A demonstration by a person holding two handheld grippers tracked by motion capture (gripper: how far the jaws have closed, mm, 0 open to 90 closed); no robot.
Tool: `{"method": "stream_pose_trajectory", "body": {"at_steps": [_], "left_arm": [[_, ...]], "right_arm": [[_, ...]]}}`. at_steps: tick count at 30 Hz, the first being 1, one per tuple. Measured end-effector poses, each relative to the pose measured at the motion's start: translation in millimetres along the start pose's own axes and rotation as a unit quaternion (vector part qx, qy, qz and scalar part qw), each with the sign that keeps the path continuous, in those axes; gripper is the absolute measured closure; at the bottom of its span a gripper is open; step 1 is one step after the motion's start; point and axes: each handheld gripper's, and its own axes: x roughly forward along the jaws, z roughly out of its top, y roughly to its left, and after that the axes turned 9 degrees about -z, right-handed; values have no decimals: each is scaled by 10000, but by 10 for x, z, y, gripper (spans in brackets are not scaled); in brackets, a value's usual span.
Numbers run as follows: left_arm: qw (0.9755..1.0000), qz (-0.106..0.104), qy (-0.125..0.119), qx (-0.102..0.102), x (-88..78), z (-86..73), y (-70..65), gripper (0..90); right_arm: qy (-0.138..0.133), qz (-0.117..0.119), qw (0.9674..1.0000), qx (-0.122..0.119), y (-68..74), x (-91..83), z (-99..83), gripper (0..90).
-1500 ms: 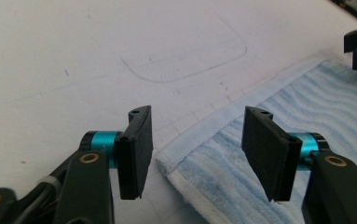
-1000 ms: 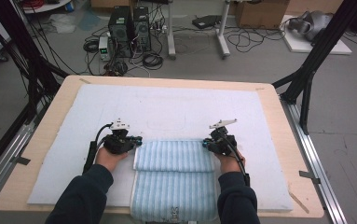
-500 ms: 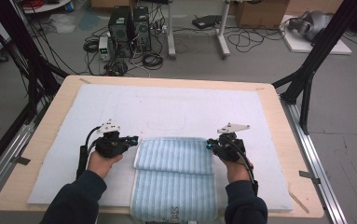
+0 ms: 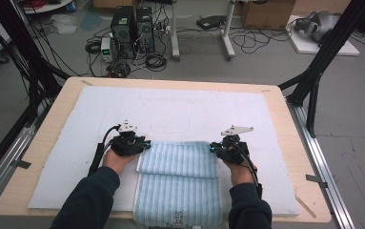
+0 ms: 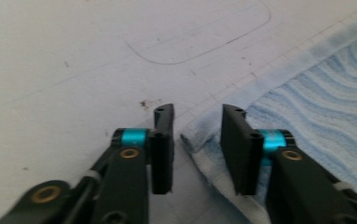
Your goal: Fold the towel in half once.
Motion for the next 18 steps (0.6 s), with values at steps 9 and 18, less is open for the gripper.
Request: {"method": "stream_pose_trajectory", "body": {"at_steps": [9,18], "left_arm": [[9992,-276,-226,-153,-122,14,-33,853],[9953,-570,-772,-118,-450,81,-187,853]], "right_arm": [[-72,15,9999,74,-3,-7,-38,832],[-283,84,9995,149,-2,-175,-101,832]]}}
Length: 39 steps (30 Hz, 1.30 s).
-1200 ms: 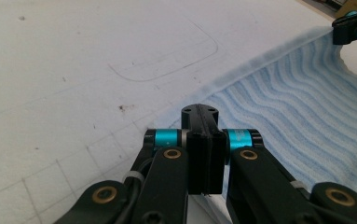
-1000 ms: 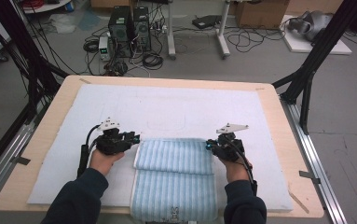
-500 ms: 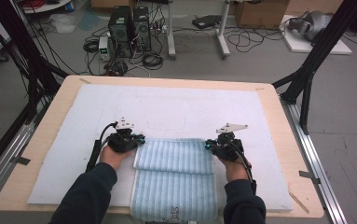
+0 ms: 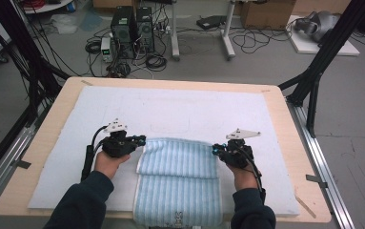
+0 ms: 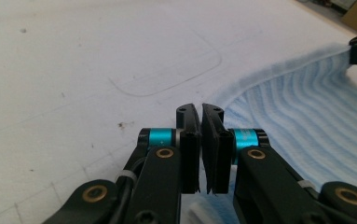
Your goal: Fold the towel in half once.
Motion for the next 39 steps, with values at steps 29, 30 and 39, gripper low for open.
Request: {"method": "stream_pose_trajectory", "body": {"at_steps": [29,30,39], "left_arm": [[9926,-1137,-391,-192,-727,-569,-599,853],[9925,-1157,-358,-143,-764,-595,-617,853],[9934,-1136,-131,-75,-731,-668,-657,639]], "right_arm": [[-457,589,9968,-283,370,-852,-427,823],[-447,631,9965,-301,385,-874,-448,823],[-234,734,9967,-249,450,-893,-681,661]]}}
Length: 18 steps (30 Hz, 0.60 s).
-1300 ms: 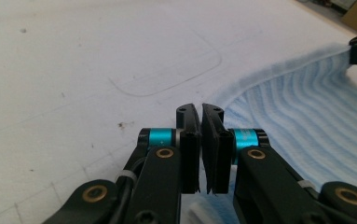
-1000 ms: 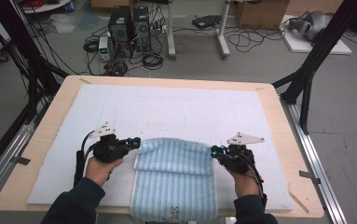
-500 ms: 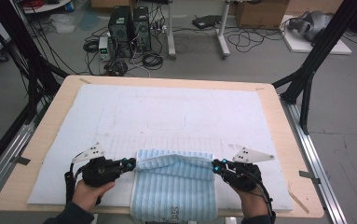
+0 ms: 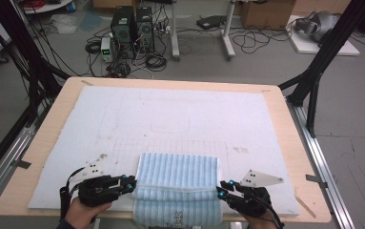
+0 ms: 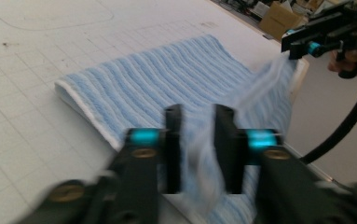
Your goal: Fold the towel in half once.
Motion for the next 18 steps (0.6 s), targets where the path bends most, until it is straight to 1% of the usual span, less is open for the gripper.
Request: {"method": "stream_pose_trajectory", "body": {"at_steps": [1,2,3,5,7,10,12,14,18], "left_arm": [[10000,72,1,24,9,20,13,576],[9999,117,-13,31,18,35,23,539],[9998,171,-23,32,31,57,45,519],[9996,272,-41,33,70,105,110,510],[9994,334,-59,-11,123,144,174,494],[9992,393,-30,27,206,202,265,458],[9987,495,-100,-57,274,244,340,434],[9982,575,-120,-68,322,270,417,424],[9973,721,-44,-147,411,273,551,415]], "right_arm": [[-9,-1,10000,58,-6,1,4,631],[-29,0,10000,82,-11,-2,13,626],[-69,-16,10000,56,-18,-2,24,619],[-100,-81,9999,83,-32,-1,66,615],[-113,-177,9998,65,-59,27,99,615],[-59,-369,9993,84,-133,144,149,610],[0,-438,9990,113,-177,222,172,609],[108,-573,9982,122,-233,331,203,607],[226,-706,9970,219,-332,505,250,586]]}}
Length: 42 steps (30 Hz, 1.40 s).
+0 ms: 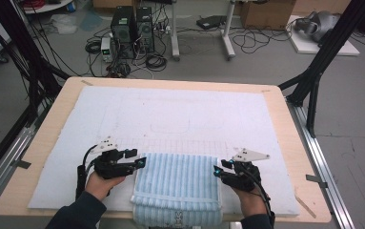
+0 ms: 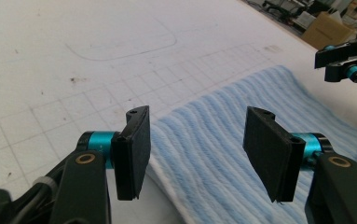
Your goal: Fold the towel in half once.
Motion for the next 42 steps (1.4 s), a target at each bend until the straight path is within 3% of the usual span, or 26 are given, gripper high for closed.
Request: {"method": "stream_pose_trajectory", "body": {"at_steps": [5,13,19,24,28,30,32,33,34,38,42], "left_arm": [[9999,86,54,-5,114,14,91,373],[9982,381,463,-44,285,27,223,401],[9975,327,627,56,336,-2,221,376],[9962,303,765,279,349,-9,181,498],[9943,274,914,472,370,-22,128,726],[9932,270,992,554,382,-26,105,809],[9941,299,974,386,387,-27,96,835],[9946,300,959,252,387,-25,101,843],[9952,303,922,137,389,-20,110,847],[9959,372,822,120,384,9,147,852],[9972,437,596,-62,365,52,226,852]], "right_arm": [[125,-141,9998,-8,-42,186,73,516],[307,-321,9990,11,-59,375,130,398],[463,-379,9982,-39,-73,480,106,363],[535,-318,9980,-146,-54,519,82,455],[535,-228,9982,-138,-64,509,76,531],[539,-140,9984,-133,-75,499,72,645],[543,34,9983,-207,-70,493,72,790],[529,71,9982,-276,-48,495,75,821],[536,48,9981,-305,-33,492,79,830],[491,-35,9978,-445,-20,495,121,846],[392,-45,9983,-427,-48,510,209,847]]}}
